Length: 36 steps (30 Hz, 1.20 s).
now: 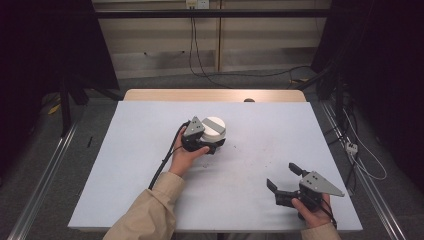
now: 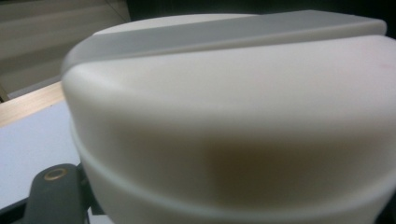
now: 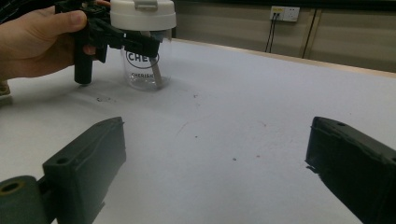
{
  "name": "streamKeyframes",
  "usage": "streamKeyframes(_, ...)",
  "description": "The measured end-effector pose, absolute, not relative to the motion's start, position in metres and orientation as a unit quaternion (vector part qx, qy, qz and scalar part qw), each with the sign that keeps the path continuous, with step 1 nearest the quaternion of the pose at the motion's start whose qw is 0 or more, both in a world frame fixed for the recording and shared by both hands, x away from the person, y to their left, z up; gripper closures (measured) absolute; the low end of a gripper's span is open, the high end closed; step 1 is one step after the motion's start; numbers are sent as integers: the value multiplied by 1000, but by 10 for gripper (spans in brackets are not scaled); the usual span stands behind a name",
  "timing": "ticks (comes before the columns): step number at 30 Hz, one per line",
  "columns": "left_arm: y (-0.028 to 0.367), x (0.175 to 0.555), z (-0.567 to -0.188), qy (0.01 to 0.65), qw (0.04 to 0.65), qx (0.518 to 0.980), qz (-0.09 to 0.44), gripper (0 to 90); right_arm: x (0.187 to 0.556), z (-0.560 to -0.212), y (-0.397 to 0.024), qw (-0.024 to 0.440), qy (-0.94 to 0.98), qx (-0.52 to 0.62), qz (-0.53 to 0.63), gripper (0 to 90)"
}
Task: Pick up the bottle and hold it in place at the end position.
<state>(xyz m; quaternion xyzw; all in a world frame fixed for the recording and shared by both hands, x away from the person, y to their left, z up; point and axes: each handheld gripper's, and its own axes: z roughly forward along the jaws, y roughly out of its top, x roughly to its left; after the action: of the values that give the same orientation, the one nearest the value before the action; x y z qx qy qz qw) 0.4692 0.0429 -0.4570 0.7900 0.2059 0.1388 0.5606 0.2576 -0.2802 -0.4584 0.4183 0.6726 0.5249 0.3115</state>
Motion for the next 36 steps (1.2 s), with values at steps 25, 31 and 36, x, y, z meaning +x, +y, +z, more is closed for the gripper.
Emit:
streamKeyframes(25, 58, 459, -457, 232, 540, 796, 143, 155, 263, -456, -267, 311, 684, 408, 518, 43)
streamKeyframes(31, 51, 458, -458, 208, 540, 800, 156, 184, 265, -456, -266, 310, 685, 407, 519, 43)
streamKeyframes(36, 49, 463, -459, 214, 543, 799, 147, 184, 265, -456, -266, 310, 685, 406, 519, 44)
